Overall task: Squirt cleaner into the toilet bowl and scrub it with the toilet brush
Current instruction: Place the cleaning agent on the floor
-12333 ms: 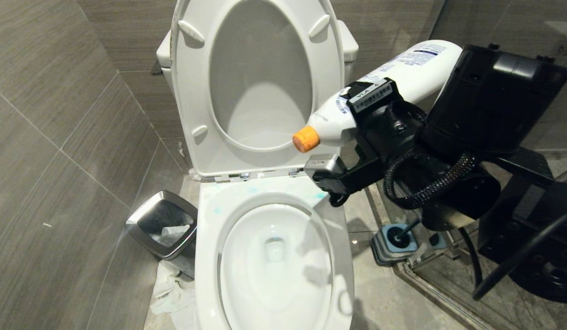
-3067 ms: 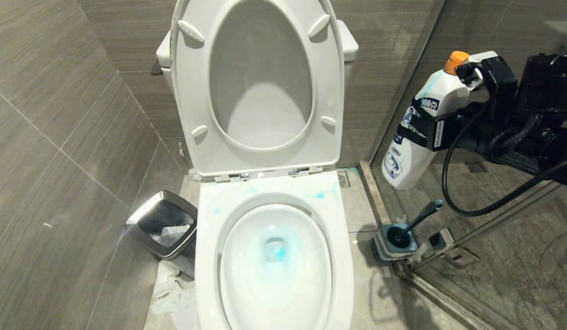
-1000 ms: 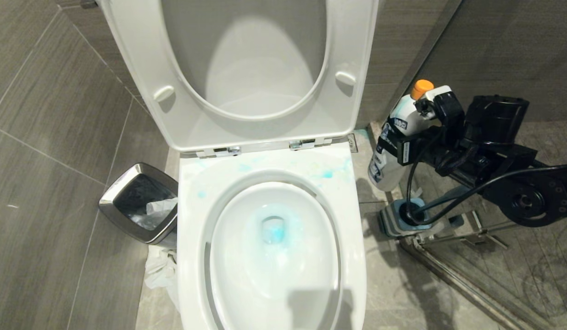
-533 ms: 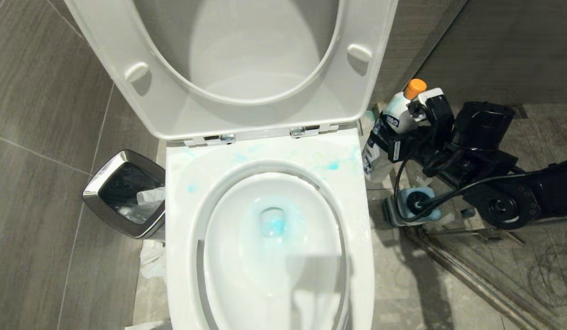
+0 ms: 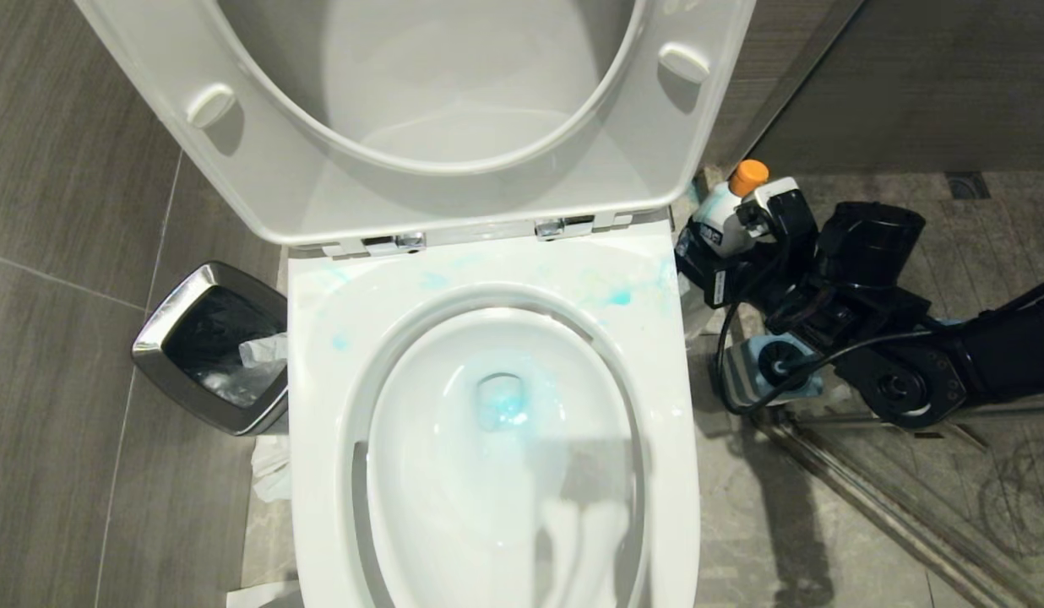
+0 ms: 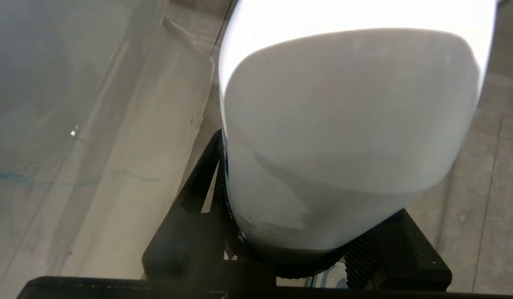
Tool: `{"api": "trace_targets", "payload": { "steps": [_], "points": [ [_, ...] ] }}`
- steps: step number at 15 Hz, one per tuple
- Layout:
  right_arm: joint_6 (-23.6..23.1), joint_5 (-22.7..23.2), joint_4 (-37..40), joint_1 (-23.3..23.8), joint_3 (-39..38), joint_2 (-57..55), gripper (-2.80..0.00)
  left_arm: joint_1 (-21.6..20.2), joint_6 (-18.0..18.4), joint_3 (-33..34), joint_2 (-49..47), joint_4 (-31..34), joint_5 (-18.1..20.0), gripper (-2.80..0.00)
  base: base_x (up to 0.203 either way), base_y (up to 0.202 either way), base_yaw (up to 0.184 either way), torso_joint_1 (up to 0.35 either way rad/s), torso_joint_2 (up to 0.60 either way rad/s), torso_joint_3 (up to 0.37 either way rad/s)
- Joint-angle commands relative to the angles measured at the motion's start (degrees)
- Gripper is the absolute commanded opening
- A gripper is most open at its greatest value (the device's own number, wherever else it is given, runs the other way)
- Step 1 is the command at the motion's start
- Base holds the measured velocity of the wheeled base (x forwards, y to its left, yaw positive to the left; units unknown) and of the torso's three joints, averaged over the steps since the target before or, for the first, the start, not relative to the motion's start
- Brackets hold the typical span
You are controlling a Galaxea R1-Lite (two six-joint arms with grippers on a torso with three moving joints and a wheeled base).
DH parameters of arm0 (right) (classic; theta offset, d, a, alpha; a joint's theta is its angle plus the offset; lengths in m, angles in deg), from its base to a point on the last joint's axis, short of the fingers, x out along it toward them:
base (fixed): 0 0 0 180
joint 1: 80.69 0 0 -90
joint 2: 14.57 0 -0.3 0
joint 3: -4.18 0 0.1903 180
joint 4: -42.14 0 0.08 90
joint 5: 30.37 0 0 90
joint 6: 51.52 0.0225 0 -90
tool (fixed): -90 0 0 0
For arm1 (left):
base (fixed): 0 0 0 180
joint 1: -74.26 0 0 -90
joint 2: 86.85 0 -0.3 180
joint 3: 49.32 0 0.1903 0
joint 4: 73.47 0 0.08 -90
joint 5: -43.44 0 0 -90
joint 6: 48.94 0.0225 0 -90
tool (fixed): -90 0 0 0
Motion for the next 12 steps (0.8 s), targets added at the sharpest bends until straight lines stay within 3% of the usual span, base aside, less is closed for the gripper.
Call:
{"api": "trace_targets", "payload": {
  "steps": [1,12],
  "points": [
    [-0.1,0.0,-0.3,0.0,0.7,-0.5,-2.80,0.0,0.0,0.0,-0.1,0.1,0.0,-2.80,0.000,0.000,0.000,0.000,0.00,0.000],
    [-0.2,0.0,-0.3,0.0,1.9,-0.8,-2.80,0.0,0.0,0.0,-0.1,0.0,0.0,-2.80,0.000,0.000,0.000,0.004,0.00,-0.177]
  ]
}}
